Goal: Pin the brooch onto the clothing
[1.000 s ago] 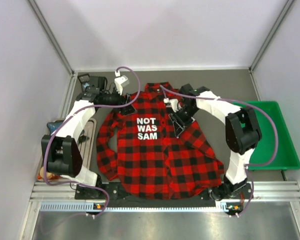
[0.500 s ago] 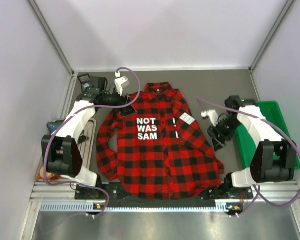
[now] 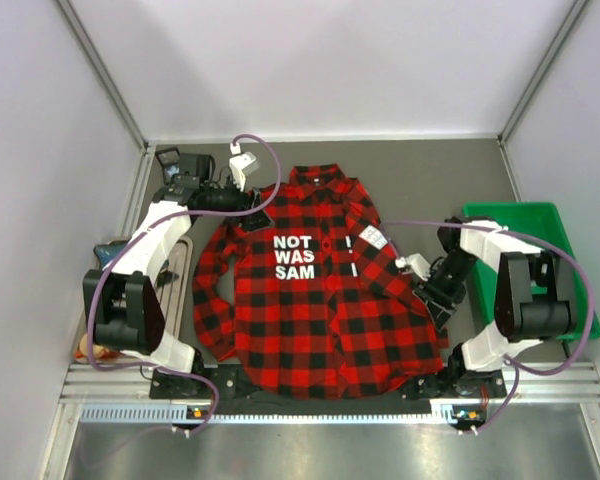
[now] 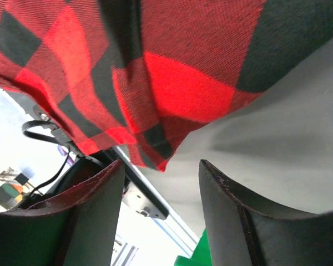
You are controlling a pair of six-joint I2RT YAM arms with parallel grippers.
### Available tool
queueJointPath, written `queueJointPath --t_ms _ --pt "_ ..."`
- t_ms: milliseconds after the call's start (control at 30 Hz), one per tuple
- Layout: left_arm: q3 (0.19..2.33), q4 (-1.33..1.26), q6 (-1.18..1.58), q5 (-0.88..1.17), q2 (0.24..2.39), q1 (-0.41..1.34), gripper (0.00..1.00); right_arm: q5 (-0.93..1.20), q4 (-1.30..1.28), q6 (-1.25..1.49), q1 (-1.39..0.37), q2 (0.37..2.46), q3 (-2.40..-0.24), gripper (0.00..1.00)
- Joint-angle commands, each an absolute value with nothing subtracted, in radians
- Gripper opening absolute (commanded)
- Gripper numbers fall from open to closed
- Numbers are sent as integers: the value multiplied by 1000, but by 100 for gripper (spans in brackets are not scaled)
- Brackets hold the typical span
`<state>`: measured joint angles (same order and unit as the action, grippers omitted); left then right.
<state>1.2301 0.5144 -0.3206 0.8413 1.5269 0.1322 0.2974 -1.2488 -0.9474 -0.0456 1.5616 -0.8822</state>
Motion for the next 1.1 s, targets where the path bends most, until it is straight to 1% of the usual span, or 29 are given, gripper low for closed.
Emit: queueJointPath --t_ms 0,33,133,167,233,267,367,467,533,700,800,867,933,1000,1033,1067 --pt "1226 463 -328 870 1491 130 75 264 -1155 -943 -48 1606 -870 55" --pt "1226 462 -328 871 1491 130 75 259 -1131 -936 -49 1614 -870 54" --pt "1226 462 -330 870 1491 130 75 249 -1094 -916 -48 1640 -870 46" --pt "1224 462 -331 870 1491 130 75 236 -1083 -910 -51 1644 -870 37" --pt "1224 462 -333 865 1490 130 75 227 -1078 -897 -49 1647 -871 21" --pt "1226 462 -337 864 1488 130 75 215 -1078 -891 -49 1643 -876 0" --pt "1221 465 -344 862 1482 130 75 203 -1121 -876 -45 1582 -908 0" --pt "1212 463 -348 859 1474 130 75 213 -1216 -870 -46 1476 -986 0" --pt "1206 462 -347 857 1471 130 75 204 -1247 -850 -46 1428 -1080 0" --pt "1200 445 -331 856 1465 129 74 48 -1302 -841 -43 1313 -1312 0" --pt "1192 433 -330 850 1459 129 74 -66 -1292 -890 -20 1273 -1411 0" --pt "1187 428 -333 844 1459 129 74 -147 -1232 -948 -5 1258 -1440 0" --pt "1183 426 -334 838 1453 129 74 -204 -1131 -1035 75 1232 -1457 0" --pt "1180 431 -339 828 1450 127 74 -224 -1045 -1106 133 1215 -1439 0" --pt "1174 428 -342 827 1447 127 74 -225 -991 -1180 197 1197 -1427 0" --pt "1173 429 -347 825 1445 126 75 -224 -892 -1218 227 1190 -1413 0"
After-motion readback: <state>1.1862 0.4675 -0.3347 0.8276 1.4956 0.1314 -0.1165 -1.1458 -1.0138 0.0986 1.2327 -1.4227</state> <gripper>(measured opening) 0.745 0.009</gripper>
